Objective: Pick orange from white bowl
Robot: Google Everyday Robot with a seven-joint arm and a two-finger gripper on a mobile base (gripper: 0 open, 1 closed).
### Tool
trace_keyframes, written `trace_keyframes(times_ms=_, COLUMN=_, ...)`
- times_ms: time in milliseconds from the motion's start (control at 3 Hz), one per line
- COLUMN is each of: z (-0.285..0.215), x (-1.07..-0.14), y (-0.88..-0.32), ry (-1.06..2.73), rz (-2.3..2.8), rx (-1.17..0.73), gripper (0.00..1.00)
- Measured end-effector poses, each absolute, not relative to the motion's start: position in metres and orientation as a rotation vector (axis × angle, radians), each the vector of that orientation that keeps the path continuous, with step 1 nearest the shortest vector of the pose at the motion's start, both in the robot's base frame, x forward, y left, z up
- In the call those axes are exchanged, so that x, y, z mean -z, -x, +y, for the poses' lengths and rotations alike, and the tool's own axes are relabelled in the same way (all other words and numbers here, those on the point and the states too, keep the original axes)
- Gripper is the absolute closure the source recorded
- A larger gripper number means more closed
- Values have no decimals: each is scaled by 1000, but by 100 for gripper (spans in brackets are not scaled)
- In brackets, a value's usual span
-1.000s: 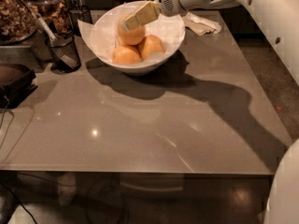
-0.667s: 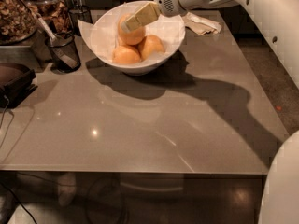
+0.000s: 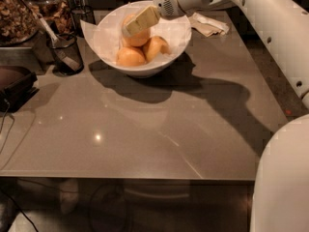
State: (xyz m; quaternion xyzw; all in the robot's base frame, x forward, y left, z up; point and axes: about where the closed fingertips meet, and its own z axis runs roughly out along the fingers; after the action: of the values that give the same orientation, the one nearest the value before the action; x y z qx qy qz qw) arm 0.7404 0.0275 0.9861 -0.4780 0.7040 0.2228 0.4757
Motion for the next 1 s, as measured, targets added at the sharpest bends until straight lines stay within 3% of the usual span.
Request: trace_keyframes(times_ms=1000, z=39, x=-966, y=-744, ry=1193, rz=1746, rx=-599, gripper=0)
